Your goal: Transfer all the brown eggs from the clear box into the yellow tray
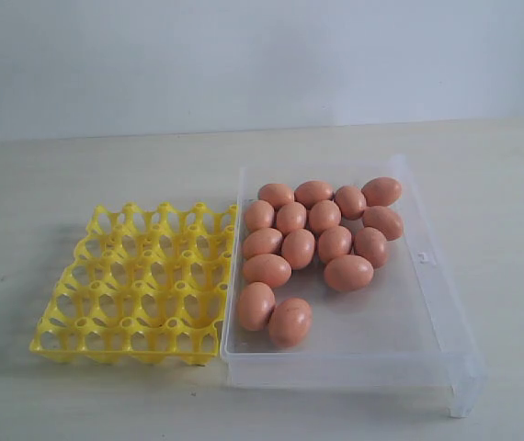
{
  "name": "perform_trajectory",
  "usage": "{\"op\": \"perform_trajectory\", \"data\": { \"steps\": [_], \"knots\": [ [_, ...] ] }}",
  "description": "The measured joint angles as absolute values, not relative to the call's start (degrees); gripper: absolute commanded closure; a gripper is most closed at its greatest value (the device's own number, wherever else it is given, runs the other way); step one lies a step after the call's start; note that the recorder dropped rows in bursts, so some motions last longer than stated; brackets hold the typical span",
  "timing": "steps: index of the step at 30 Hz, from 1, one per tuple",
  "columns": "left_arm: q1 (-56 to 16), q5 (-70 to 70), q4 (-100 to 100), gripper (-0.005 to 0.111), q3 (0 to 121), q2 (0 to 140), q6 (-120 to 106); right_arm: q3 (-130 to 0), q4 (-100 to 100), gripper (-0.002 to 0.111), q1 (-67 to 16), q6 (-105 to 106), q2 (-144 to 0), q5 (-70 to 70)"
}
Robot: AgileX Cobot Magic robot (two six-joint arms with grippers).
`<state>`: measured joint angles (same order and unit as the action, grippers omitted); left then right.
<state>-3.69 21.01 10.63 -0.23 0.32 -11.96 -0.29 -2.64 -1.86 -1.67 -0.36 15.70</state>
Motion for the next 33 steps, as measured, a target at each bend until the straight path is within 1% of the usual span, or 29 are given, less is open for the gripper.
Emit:
{"op": "perform_trajectory", "data": {
  "steps": [6, 8, 10, 14, 19, 28, 33],
  "knots": [
    [-3.7, 21.0, 10.6, 0.107, -0.2, 0.3, -12.0, -0.4, -2.6, 0.108, -1.9, -1.7, -0.5, 16.5],
    [-3.7, 21.0, 10.6, 0.107, -0.2, 0.3, -12.0, -2.8, -2.6, 0.108, -1.9, -1.7, -2.5, 17.8],
    [-3.7, 21.0, 10.6, 0.107, -0.2, 0.3, -12.0, -8.3, -3.8, 0.108, -1.9, -1.7, -6.3, 18.6],
    [-3.7, 21.0, 10.6, 0.107, -0.2, 0.3, -12.0, -23.2, -8.6, 0.108, -1.9, -1.0, -18.5, 21.3],
    [-3.7, 21.0, 10.6, 0.107, -0.2, 0.3, -12.0, -41.0, -7.6, 0.108, -2.0, 6.1, -32.0, 30.0],
    [-3.7, 21.0, 10.6, 0.107, -0.2, 0.3, -12.0, -65.0, -1.5, 0.108, -10.3, 9.4, -59.9, 51.7],
    [-3.7, 21.0, 10.6, 0.107, -0.2, 0.3, -12.0, -74.7, 8.8, 0.108, -13.9, 5.7, -73.9, 62.0]
  ]
}}
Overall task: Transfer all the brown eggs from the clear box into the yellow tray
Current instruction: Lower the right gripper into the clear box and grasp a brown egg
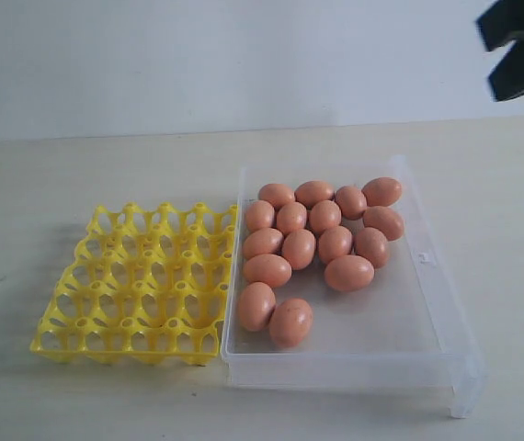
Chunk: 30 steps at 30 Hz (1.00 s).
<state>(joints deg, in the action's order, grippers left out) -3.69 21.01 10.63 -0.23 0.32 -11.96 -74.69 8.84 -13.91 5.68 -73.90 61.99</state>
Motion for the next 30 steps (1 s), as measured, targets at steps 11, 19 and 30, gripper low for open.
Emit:
{"op": "perform_trajectory", "data": {
  "steps": [11, 19, 30],
  "knots": [
    [-3.7, 21.0, 10.6, 0.107, -0.2, 0.3, -12.0, -78.0, 11.0, 0.108, -21.4, 4.7, -93.5, 67.2],
    [-3.7, 21.0, 10.6, 0.107, -0.2, 0.3, -12.0, -78.0, 12.8, 0.108, -23.5, 11.8, -98.6, 63.3],
    [-3.7, 21.0, 10.6, 0.107, -0.2, 0.3, -12.0, -78.0, 12.1, 0.05, -23.6, 10.8, -98.7, 64.3]
  ]
}}
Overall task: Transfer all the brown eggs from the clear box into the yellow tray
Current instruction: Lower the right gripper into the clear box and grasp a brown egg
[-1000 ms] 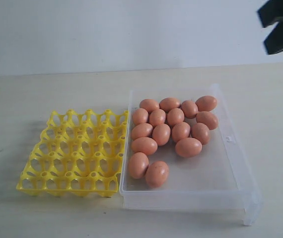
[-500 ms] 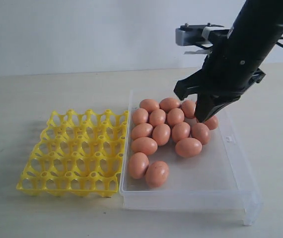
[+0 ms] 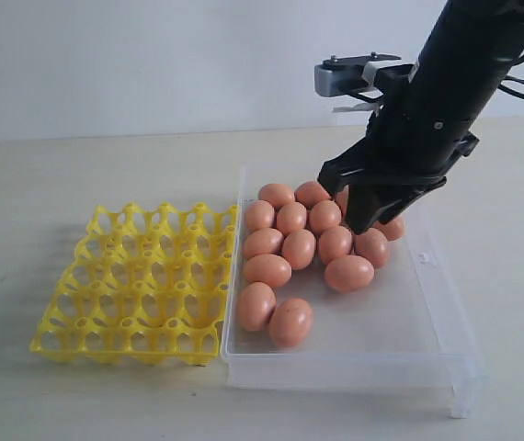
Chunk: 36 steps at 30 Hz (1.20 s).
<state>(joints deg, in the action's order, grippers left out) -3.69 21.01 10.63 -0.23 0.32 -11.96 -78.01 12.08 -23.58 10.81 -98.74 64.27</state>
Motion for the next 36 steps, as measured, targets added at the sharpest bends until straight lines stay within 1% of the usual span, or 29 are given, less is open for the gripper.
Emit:
{"op": "perform_trajectory", "data": {
  "steps": [1, 2, 4, 8, 10, 16, 22, 29, 36],
  "knots": [
    [-3.7, 21.0, 10.6, 0.107, -0.2, 0.3, -12.0, -78.0, 11.9, 0.045, -23.6, 10.7, -98.8, 64.2],
    [-3.7, 21.0, 10.6, 0.107, -0.2, 0.3, -12.0, -78.0, 11.3, 0.042, -23.6, 10.7, -98.9, 64.0],
    [-3.7, 21.0, 10.6, 0.107, -0.2, 0.3, -12.0, -78.0, 9.8, 0.043, -23.7, 10.8, -99.3, 63.2],
    [-3.7, 21.0, 10.6, 0.107, -0.2, 0.3, -12.0, -78.2, 7.3, 0.049, -24.4, 11.5, -101.6, 61.4],
    [-3.7, 21.0, 10.6, 0.107, -0.2, 0.3, -12.0, -78.2, 5.9, 0.05, -25.3, 13.4, -103.3, 59.9],
    [-3.7, 21.0, 10.6, 0.107, -0.2, 0.3, -12.0, -78.2, 2.5, 0.05, -28.2, 23.5, -108.1, 55.7],
    [-3.7, 21.0, 10.6, 0.107, -0.2, 0.3, -12.0, -78.2, 0.4, 0.05, -28.9, 32.4, -111.0, 52.5],
    [-3.7, 21.0, 10.6, 0.107, -0.2, 0.3, -12.0, -78.2, -1.2, 0.05, -29.3, 35.1, -115.0, 51.7],
    [-3.7, 21.0, 10.6, 0.107, -0.2, 0.3, -12.0, -75.4, -2.0, 0.05, -29.9, 35.4, -118.3, 46.4]
  ]
}}
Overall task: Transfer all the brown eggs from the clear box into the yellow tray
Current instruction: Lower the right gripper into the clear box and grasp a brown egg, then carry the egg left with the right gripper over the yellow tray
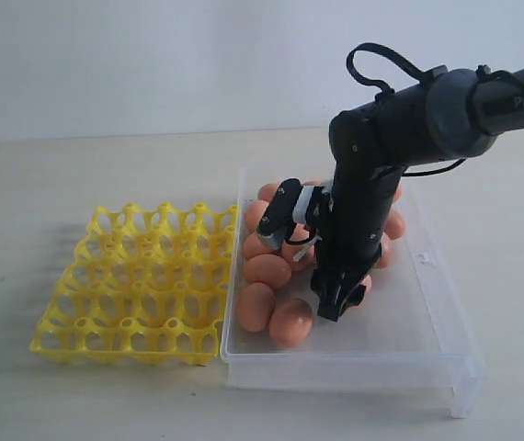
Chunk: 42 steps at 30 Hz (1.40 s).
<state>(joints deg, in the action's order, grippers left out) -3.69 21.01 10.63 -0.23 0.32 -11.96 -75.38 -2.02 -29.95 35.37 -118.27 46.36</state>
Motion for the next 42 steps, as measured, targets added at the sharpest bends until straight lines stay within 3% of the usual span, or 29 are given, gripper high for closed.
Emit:
{"op": "perform_trajectory", "data": {
  "steps": [3, 4, 7, 8, 14, 20, 24, 29, 42],
  "knots": [
    [-3.7, 21.0, 10.6, 0.107, -0.2, 0.3, -12.0, -74.6, -2.0, 0.052, -29.9, 35.4, -118.5, 45.2],
    [-3.7, 21.0, 10.6, 0.107, -0.2, 0.3, -12.0, -74.6, -1.9, 0.059, -29.9, 35.4, -118.5, 45.2],
    [-3.7, 21.0, 10.6, 0.107, -0.2, 0.3, -12.0, -74.5, -0.8, 0.105, -30.1, 35.4, -118.5, 45.2],
    [-3.7, 21.0, 10.6, 0.107, -0.2, 0.3, -12.0, -74.5, -0.8, 0.108, -30.3, 35.4, -118.4, 45.2],
    [-3.7, 21.0, 10.6, 0.107, -0.2, 0.3, -12.0, -73.6, 3.0, 0.108, -31.9, 34.5, -111.7, 41.1],
    [-3.7, 21.0, 10.6, 0.107, -0.2, 0.3, -12.0, -61.9, 11.8, 0.108, -33.4, 25.4, -95.1, 17.1],
    [-3.7, 21.0, 10.6, 0.107, -0.2, 0.3, -12.0, -57.4, 7.1, 0.108, -39.4, 2.9, -90.8, -4.1],
    [-3.7, 21.0, 10.6, 0.107, -0.2, 0.3, -12.0, -60.7, -12.5, 0.108, -44.1, -21.1, -99.7, -21.2],
    [-3.7, 21.0, 10.6, 0.107, -0.2, 0.3, -12.0, -87.8, -27.8, 0.108, -44.4, -36.8, -129.2, -21.1]
  ]
}}
